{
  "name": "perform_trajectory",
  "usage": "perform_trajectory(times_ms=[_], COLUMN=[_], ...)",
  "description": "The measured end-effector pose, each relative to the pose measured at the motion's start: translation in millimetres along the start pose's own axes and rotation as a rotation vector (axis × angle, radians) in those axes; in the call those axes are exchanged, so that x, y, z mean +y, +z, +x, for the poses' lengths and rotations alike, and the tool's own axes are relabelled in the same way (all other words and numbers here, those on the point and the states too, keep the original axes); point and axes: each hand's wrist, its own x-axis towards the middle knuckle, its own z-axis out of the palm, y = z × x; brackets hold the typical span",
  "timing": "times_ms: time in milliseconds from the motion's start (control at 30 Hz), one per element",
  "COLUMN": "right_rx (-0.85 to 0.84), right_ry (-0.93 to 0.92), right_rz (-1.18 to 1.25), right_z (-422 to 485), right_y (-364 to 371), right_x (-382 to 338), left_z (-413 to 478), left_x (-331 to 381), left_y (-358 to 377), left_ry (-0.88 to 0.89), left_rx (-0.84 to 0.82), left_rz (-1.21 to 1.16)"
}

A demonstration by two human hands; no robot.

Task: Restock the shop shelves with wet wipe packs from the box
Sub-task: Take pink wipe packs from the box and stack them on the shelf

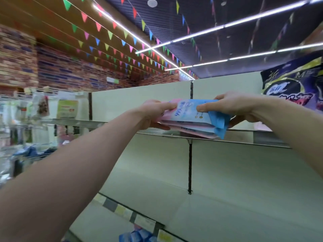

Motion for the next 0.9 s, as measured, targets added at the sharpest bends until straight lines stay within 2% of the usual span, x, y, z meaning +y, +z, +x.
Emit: perform_trajectory(times_ms=[167, 467, 900], right_rx=[0.096, 0.21, 0.065], right_ry=[0.094, 0.264, 0.462], right_rz=[-0.01, -0.031, -0.103], right_z=[30.1, 82.2, 170.5], right_y=[-4.0, -9.1, -13.9], right_x=[1.2, 10.4, 64.3], left_z=[49.9, 130.7, 201.1], left_x=[1.8, -3.2, -19.1], left_y=[7.0, 22.9, 60.8], left_ry=[0.029, -0.077, -0.305], left_rx=[-0.114, -0.267, -0.408], left_rz=[-0.011, -0.002, 0.25])
